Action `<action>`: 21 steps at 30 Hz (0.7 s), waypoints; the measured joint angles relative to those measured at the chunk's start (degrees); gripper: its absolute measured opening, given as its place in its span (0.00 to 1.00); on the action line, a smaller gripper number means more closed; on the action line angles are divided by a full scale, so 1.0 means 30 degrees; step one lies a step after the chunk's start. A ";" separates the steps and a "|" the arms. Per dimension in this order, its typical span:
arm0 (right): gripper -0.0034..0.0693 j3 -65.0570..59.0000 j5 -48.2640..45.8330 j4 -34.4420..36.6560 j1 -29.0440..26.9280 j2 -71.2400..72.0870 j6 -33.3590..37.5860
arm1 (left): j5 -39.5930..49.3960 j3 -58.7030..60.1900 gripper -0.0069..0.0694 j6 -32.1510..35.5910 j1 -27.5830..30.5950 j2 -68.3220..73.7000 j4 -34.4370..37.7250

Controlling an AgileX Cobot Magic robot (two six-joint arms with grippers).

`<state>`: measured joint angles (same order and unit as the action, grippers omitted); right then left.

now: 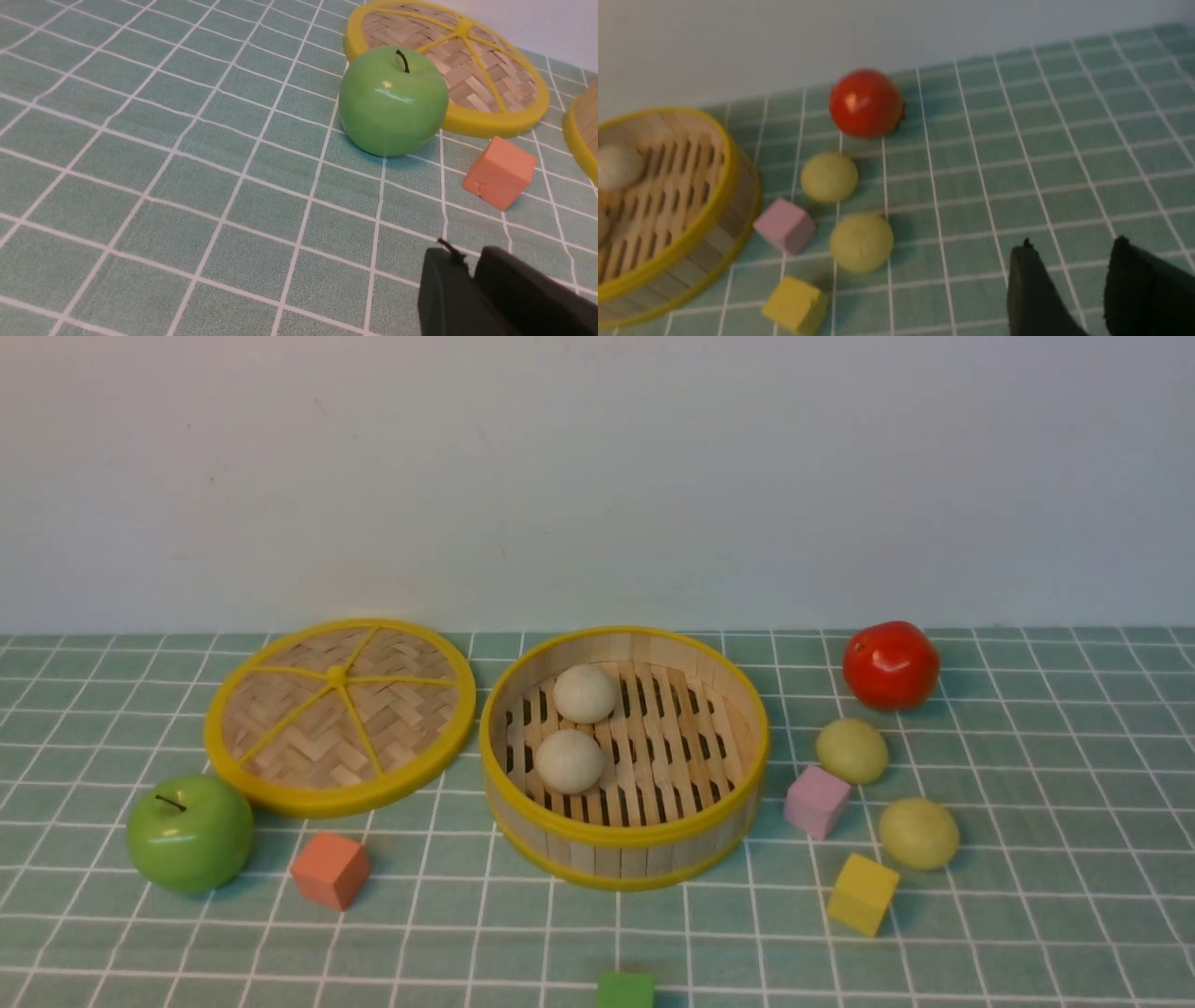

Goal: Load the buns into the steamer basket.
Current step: Use the right arm to grab a steamed stuffed bun

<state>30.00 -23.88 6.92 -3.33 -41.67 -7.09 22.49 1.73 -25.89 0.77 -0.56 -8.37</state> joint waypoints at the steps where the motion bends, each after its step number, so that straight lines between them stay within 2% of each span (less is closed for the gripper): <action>1: 0.38 0.0000 -0.0449 0.0509 0.0000 -0.0802 0.0136 | 0.0000 0.0000 0.21 0.0000 0.0000 0.0000 0.0000; 6: 0.38 0.0199 -0.1936 0.2812 0.0000 -0.3505 0.1547 | 0.0000 0.0000 0.21 0.0000 0.0000 0.0000 0.0000; 14: 0.38 0.4595 -0.4338 0.6538 0.0115 -0.9872 0.6264 | 0.0000 0.0000 0.22 0.0000 0.0000 0.0000 -0.0004; 21: 0.38 0.8460 -0.4403 0.6496 0.2604 -1.5374 0.6131 | 0.0000 0.0000 0.23 0.0000 0.0000 0.0000 -0.0004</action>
<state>55.38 -37.08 26.41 4.48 -87.79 11.30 22.49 1.73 -25.89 0.77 -0.56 -8.38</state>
